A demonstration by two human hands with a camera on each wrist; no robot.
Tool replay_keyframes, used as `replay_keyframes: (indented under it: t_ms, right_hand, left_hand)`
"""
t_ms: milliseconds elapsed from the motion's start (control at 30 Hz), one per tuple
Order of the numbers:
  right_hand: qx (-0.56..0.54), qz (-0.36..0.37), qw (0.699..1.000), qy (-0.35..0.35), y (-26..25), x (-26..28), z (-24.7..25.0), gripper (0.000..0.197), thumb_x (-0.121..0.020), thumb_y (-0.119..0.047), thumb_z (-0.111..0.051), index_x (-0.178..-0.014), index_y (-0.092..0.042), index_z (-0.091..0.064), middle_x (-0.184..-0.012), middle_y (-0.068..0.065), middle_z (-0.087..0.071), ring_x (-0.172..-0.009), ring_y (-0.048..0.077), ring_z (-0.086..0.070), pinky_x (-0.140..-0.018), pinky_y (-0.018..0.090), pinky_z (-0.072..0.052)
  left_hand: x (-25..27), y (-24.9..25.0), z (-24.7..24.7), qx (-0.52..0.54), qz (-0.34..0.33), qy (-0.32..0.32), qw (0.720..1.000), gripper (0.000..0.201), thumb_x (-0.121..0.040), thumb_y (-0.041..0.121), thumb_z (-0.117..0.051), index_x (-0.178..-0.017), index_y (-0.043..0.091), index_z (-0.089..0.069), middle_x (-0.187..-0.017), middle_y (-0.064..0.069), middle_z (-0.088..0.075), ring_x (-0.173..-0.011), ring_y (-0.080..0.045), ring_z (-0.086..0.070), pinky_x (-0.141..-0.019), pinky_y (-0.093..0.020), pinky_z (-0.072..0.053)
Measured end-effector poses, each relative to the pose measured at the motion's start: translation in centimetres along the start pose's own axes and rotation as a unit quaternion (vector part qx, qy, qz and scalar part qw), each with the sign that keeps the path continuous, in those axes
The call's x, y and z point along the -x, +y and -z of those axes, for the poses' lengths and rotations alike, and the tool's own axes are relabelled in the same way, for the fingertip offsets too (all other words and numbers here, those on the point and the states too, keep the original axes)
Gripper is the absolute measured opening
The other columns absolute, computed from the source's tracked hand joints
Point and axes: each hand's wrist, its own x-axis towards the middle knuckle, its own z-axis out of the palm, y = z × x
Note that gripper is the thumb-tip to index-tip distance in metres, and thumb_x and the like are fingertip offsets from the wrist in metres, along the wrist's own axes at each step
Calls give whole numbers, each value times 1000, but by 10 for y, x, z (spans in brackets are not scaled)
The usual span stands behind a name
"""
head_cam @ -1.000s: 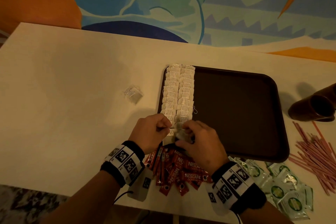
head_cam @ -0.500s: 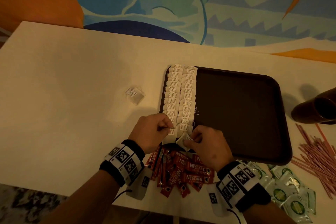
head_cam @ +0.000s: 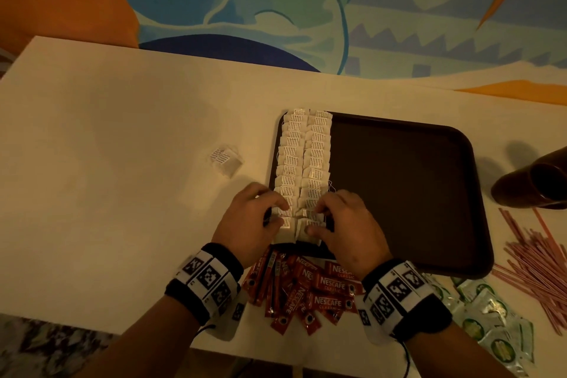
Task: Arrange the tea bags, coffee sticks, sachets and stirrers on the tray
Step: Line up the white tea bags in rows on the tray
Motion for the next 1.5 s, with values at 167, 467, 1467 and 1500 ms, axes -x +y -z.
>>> replay_keyframes:
  t_ms: [167,467,1467,1500]
  right_hand:
    - [-33,15,999,3,3,13,-5,16,-88,-29,-78,-94,-31,-63,-100,-16,-55,-90,4,-57,-77,32,-57]
    - [-31,19,999,-6,0,10,-8,10,-90,-36,-75,-95,-33,-68,-95,-16,-58,-86,6,-59,-73,29,-54]
    - [27,-11,999,-41,-3,-12,-7,18,-89,-31,-73,-94,-32,-55,-99,-12,-58,-87,13,-61,-75,39,-58]
    - [28,-12,999,-42,-4,-13,-7,19,-89,-31,-73,-94,-33,-55,-99,-12,-58,-88,14,-62,-76,39,-58]
  left_hand:
    - [12,-1,-7,-63,-56,-1,996,15,-88,19,-72,-97,31,-68,-111,13,-55,-104,-13,-51,-84,-34,-51]
    - [14,-2,-13,-100,-84,-1,991,13,-86,20,-76,-96,27,-72,-108,9,-62,-99,-16,-55,-76,-33,-53]
    - [-3,-3,-21,-124,-61,-6,990,6,-92,23,-65,-98,22,-64,-111,6,-55,-101,-20,-53,-72,-40,-54]
    - [-4,-3,-21,-128,-60,-1,990,6,-92,22,-65,-98,22,-65,-112,6,-55,-101,-20,-54,-72,-40,-54]
